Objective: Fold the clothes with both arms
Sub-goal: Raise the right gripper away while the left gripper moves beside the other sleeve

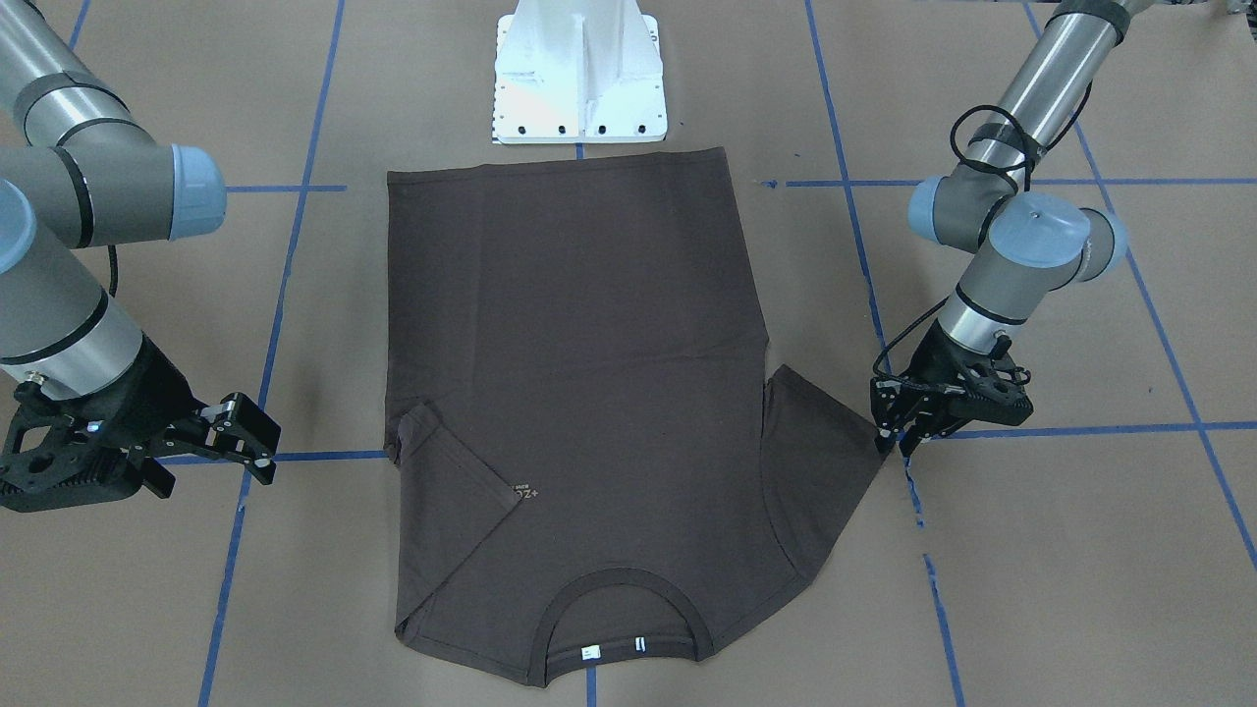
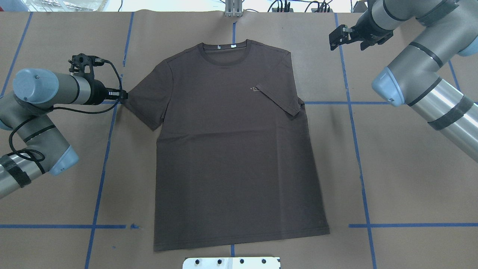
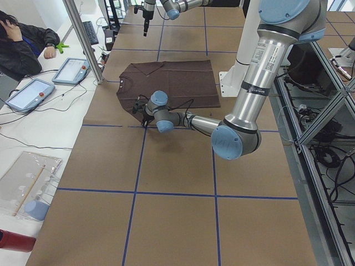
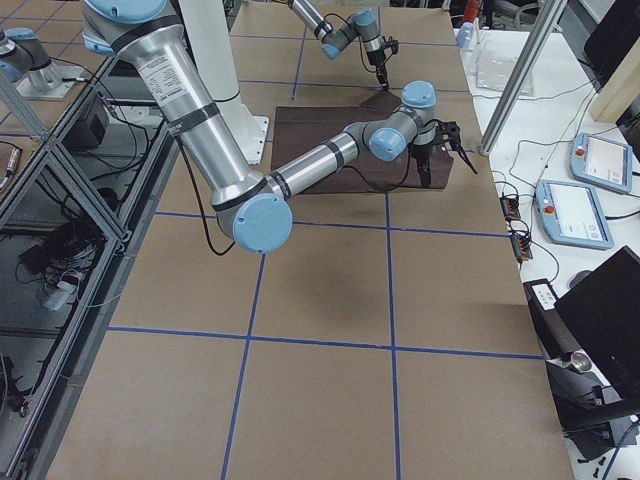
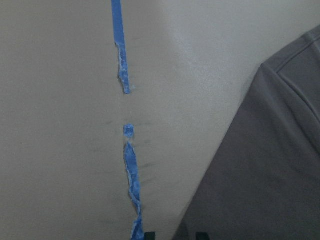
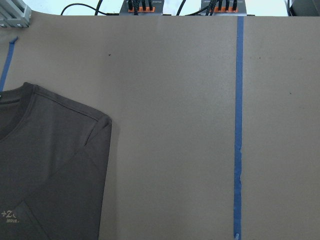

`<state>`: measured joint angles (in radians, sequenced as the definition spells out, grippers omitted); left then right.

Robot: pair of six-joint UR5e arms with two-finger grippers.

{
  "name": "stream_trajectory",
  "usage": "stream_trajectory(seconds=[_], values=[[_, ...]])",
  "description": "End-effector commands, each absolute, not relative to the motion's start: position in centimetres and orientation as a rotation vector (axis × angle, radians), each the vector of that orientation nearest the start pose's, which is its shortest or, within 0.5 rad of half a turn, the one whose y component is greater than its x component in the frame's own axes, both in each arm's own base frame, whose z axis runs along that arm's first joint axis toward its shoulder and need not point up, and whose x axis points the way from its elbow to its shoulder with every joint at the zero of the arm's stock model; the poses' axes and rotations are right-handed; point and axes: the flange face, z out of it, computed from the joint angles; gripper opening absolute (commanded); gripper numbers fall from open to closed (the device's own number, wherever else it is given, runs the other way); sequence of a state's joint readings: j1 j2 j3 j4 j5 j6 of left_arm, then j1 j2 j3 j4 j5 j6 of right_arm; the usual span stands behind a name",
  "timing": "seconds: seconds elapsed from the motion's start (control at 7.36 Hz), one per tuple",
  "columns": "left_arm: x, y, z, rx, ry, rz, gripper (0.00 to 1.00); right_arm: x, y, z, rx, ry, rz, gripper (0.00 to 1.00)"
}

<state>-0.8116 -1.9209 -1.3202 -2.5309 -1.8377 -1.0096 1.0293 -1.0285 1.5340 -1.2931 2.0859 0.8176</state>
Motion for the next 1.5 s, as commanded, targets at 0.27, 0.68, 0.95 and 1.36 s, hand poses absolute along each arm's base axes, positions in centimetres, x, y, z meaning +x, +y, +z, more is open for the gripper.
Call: stream_trajectory(seconds=[0.27,0.68,0.95,1.36], values=[[38.25,-55.69,48.66,0.476,0.963,-0.084,0.39,-28.54,-63.82,32.94,0.287,-0.857,0.057,1.0],[38.64,-55.36,48.76,0.47,0.964,-0.078,0.39,-28.52,-63.8,33.05,0.287,-0.855,0.058,1.0],[38.59,-55.32,48.79,0.47,0.964,-0.08,0.34,-28.46,-63.68,33.39,0.282,-0.854,0.058,1.0],[38.69,-55.27,48.46,0.462,0.973,-0.095,0.0,-28.46,-63.68,33.39,0.282,-0.854,0.058,1.0]])
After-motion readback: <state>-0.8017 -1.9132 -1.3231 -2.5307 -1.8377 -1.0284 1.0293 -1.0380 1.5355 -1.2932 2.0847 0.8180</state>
